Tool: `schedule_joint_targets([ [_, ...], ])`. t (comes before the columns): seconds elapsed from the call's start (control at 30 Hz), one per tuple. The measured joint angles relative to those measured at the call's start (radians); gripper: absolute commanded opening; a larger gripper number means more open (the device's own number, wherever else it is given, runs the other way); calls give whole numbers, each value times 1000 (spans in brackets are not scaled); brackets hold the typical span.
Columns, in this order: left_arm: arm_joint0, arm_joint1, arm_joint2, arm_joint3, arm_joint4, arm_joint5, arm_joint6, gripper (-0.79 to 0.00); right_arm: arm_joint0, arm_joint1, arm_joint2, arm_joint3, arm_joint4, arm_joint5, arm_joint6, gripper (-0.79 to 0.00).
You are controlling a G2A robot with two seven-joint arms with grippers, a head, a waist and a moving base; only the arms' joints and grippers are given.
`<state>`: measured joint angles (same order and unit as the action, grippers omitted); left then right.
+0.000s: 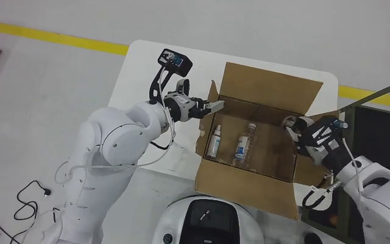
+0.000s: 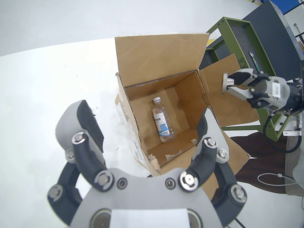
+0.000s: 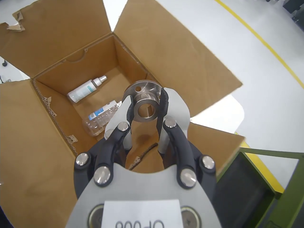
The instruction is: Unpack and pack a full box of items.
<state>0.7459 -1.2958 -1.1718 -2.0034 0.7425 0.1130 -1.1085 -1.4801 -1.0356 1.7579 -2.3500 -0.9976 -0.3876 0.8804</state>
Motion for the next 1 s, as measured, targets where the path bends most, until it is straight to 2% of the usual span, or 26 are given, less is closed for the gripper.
schedule_joint_targets([
  [0.2,0,0,0,0,0,0,0,0,69,-4,-195,63,-142,78,31,-785],
  [0.4,0,0,0,0,0,0,0,0,130,-11,-321,173,-283,145,55,-785],
  [0.63,0,0,0,0,0,0,0,0,197,-21,-417,293,-428,214,122,-785],
  [1.0,0,0,0,0,0,0,0,0,280,-42,-522,443,-471,227,174,-785],
])
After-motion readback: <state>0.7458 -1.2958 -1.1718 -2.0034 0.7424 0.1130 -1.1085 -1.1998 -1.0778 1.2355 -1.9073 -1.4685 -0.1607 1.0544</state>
